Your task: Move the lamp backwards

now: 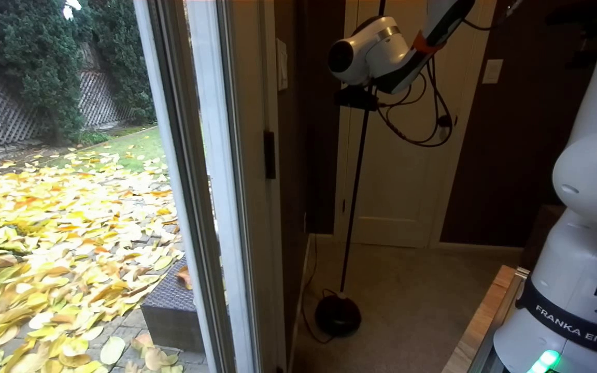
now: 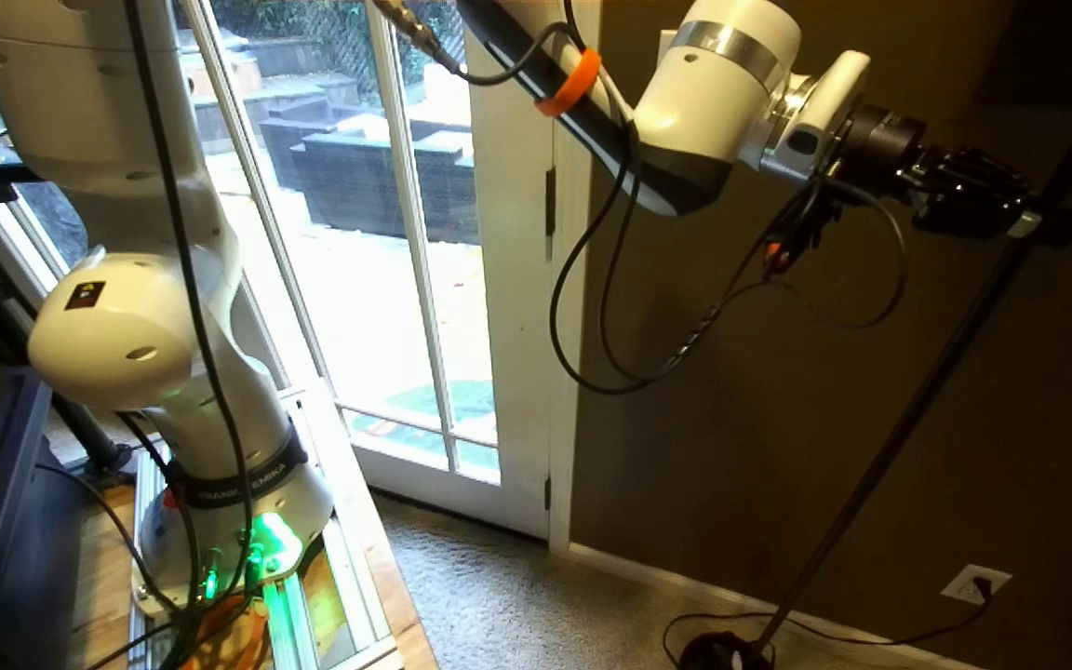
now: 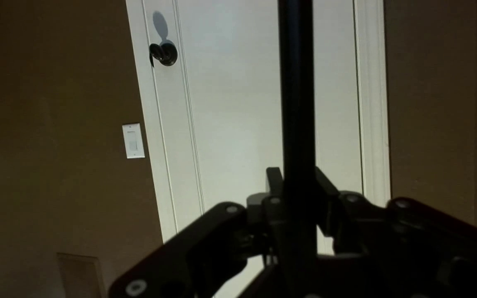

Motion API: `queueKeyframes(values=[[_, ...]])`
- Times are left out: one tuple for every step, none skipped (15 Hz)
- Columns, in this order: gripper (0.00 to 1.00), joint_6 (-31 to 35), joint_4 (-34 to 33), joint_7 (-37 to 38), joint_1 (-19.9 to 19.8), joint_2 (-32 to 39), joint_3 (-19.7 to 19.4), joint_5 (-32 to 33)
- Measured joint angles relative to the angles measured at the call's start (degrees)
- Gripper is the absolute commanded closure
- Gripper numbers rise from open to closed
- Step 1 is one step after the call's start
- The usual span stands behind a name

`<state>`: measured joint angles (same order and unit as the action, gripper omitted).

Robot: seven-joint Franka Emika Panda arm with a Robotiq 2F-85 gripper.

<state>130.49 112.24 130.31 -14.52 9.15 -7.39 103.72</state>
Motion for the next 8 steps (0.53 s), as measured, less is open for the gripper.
queueKeyframes(values=[[0.95, 0.0, -0.4, -0.2, 0.0, 0.3, 0.0, 0.0], [0.95, 0.0, -0.9, -0.3, 0.1, 0.6, 0.0, 0.0], [0.95, 0.0, -1.5, -0.4, 0.1, 1.1, 0.0, 0.0], [0.95, 0.0, -2.1, -0.5, 0.1, 1.6, 0.0, 0.0], [0.95, 0.0, -2.8, -0.6, 0.1, 2.1, 0.0, 0.0], [0.95, 0.0, -3.5, -0.7, 0.1, 2.7, 0.0, 0.0], [0.95, 0.0, -4.2, -0.7, 0.1, 3.3, -0.1, 0.0], [0.95, 0.0, -5.0, -0.8, 0.1, 4.0, -0.1, 0.0]])
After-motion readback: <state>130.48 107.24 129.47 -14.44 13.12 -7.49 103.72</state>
